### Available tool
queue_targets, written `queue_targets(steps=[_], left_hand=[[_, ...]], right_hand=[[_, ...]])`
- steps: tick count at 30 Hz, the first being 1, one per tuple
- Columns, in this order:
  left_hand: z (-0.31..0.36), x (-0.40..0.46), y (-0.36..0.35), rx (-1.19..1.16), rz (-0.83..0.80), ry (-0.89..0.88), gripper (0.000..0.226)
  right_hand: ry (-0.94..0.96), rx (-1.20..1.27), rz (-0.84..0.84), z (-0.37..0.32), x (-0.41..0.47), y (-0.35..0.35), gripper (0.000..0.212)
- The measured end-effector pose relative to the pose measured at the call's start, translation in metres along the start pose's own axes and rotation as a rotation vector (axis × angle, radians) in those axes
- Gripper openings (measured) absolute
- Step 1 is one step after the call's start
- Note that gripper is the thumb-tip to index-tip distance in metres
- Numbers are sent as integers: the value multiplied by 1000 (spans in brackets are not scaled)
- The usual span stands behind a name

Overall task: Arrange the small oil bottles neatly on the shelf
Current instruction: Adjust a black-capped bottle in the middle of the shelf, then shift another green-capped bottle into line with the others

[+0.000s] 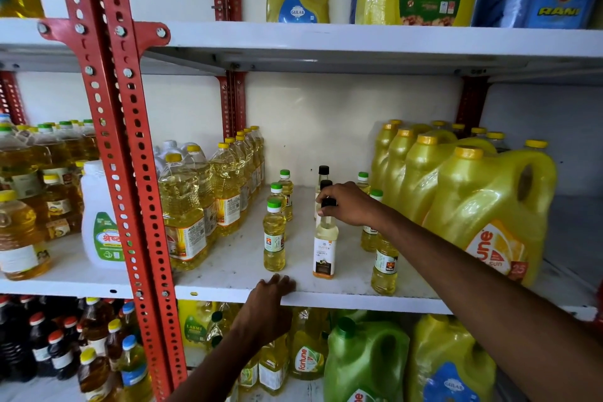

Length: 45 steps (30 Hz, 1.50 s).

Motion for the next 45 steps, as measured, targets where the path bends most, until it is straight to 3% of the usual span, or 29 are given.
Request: queue_targets(steps=[19,34,37,40,45], left_hand=[[2,-3,0,-24,5,41,67],[2,-3,2,-33,24,12,62],[2,-7,6,-2,8,10,64],[-8,-11,16,-5,34,13,72],[-50,-19,38,53,114,104,62]], right_hand=[[43,9,-31,-9,-14,4,27],[56,-8,-43,-14,-22,4,30],[54,-49,-61,-14,-22,6,39],[106,-123,2,-22,-20,11,54],[249,-155,51,-58,9,-6,45]])
Point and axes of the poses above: each hand's wrist, its own x-axis towards the middle knuckle, its own y-axis out of the back of the hand, z = x × y, the point moved 1 cm from there along x, towards the middle knuckle, and after that the axes turned 9 degrees about y, right-handed, at the moved point
